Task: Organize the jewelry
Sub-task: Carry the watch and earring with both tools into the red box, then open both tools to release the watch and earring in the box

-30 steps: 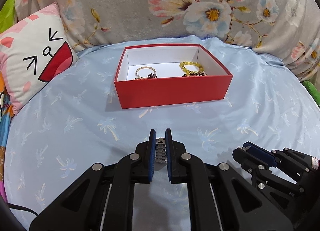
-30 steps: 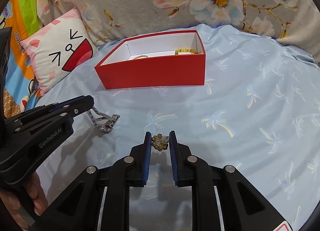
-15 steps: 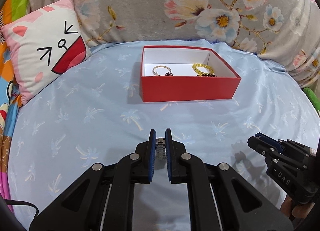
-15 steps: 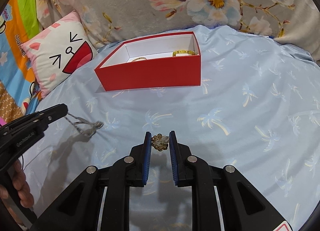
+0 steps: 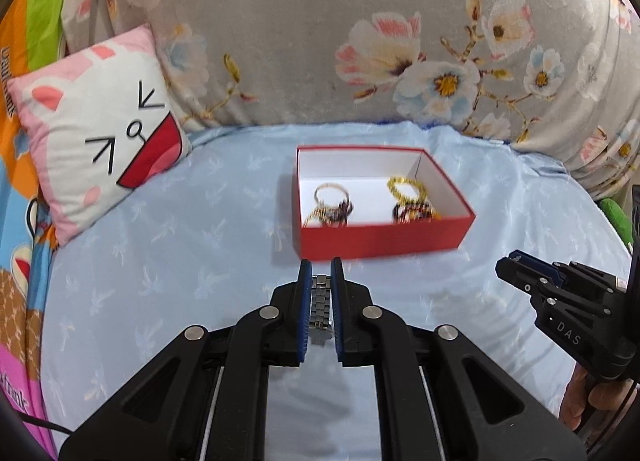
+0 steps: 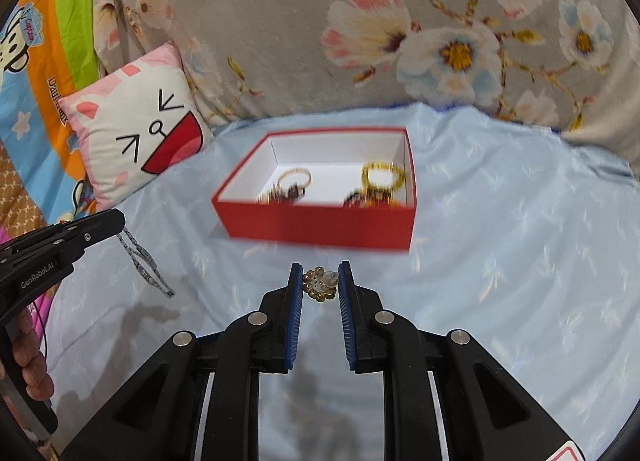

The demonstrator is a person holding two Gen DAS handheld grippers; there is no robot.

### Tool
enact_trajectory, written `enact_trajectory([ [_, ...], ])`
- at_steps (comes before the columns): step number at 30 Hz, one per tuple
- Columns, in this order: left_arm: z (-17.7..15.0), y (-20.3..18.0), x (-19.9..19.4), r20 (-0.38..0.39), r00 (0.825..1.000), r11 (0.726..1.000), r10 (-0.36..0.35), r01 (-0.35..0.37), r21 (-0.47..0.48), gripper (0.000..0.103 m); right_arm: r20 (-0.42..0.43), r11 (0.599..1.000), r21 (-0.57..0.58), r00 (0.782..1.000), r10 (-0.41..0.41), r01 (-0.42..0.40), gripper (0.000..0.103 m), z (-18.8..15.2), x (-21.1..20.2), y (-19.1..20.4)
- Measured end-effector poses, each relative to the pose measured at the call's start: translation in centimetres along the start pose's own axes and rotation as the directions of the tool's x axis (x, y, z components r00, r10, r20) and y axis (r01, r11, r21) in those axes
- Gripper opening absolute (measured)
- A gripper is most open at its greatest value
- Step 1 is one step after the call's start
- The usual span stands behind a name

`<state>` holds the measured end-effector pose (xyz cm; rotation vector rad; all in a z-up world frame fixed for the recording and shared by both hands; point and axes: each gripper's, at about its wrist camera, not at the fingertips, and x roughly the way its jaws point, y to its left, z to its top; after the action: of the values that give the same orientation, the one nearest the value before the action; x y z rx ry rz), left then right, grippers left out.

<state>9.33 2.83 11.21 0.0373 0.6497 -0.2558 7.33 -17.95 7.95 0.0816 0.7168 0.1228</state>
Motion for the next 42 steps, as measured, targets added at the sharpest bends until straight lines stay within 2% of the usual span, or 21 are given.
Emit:
enact_trajectory([
  [6, 6.0, -1.0, 2.0, 0.047, 0.998, 0.999, -0.048, 0.048, 0.011, 0.009, 0.047, 0.999, -0.030, 0.999, -0.016, 0.017, 0.017, 6.5, 1.7, -0.1],
  [11, 9.8, -1.9, 6.2, 0.028, 0.995, 0.996, -0.093, 0.093, 0.003, 0.009, 0.020, 1.000, 0.021, 1.000, 0.005, -0.005, 0.017, 9.9, 5.2, -1.5],
  [15, 11.3, -3.0, 10.2, 0.013, 0.997, 0.997, -0.079, 0.079, 0.022, 0.009, -0.013, 0.999, 0.050, 1.000, 0.011, -0.010, 0.017, 11.5, 8.4, -2.5],
  [23, 12.0, -3.7, 16.5, -0.051, 0.995, 0.997, -0.081, 0.082, 0.015, 0.009, -0.089, 0.999, 0.037, 0.996, -0.010, 0.013, 0.017, 12.1, 15.0, -2.8],
  [29, 11.4, -2.9, 19.5, -0.089, 0.994, 0.998, -0.061, 0.062, 0.001, 0.009, -0.125, 0.999, 0.028, 0.992, -0.022, 0.026, 0.017, 11.8, 18.3, -2.9],
  [42, 10.6, -1.7, 21.9, -0.122, 0.990, 0.998, -0.067, 0.065, -0.022, 0.009, -0.174, 0.999, 0.032, 0.984, -0.027, 0.034, 0.017, 11.2, 21.4, -3.1],
])
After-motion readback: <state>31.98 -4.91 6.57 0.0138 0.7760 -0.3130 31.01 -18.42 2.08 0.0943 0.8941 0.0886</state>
